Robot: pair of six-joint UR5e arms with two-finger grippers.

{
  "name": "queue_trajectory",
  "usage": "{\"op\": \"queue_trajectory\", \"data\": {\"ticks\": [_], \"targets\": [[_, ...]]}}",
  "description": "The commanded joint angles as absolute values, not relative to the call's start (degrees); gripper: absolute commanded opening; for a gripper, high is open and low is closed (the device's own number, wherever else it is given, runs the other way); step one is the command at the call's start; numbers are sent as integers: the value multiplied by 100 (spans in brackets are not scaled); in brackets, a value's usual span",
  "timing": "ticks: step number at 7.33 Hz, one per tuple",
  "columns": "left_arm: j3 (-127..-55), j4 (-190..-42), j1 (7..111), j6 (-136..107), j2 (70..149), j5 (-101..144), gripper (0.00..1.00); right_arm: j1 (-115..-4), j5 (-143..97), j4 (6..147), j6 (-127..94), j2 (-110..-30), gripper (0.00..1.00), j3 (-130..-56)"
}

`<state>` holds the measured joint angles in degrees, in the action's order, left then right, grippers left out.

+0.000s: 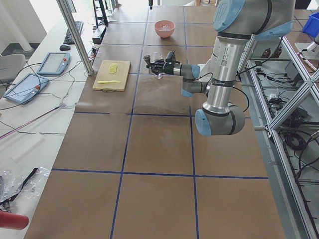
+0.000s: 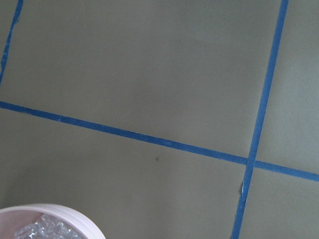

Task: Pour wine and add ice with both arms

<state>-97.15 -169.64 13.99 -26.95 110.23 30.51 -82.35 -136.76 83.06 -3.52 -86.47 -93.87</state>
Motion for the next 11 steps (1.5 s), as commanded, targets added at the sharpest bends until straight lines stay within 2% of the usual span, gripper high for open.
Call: {"op": "queue_trajectory", "data": {"ticks": [1,6,8,11], "targets": [[-10168,-16655,1336,-1387,11118,3173,0,-8235,-13676,8306,-352,-8648,100,-9387],[-10055,-16630,1257,-2180,11179,3601,0,-8235,-13685,8306,-378,-8657,100,-9466],[-10186,-15859,1239,-1630,11197,3656,0,-8235,-13685,8306,-404,-8657,100,-9501],[-10503,-15226,1493,-336,11109,5257,0,-8235,-13685,8306,-413,-8666,100,-9501]]}}
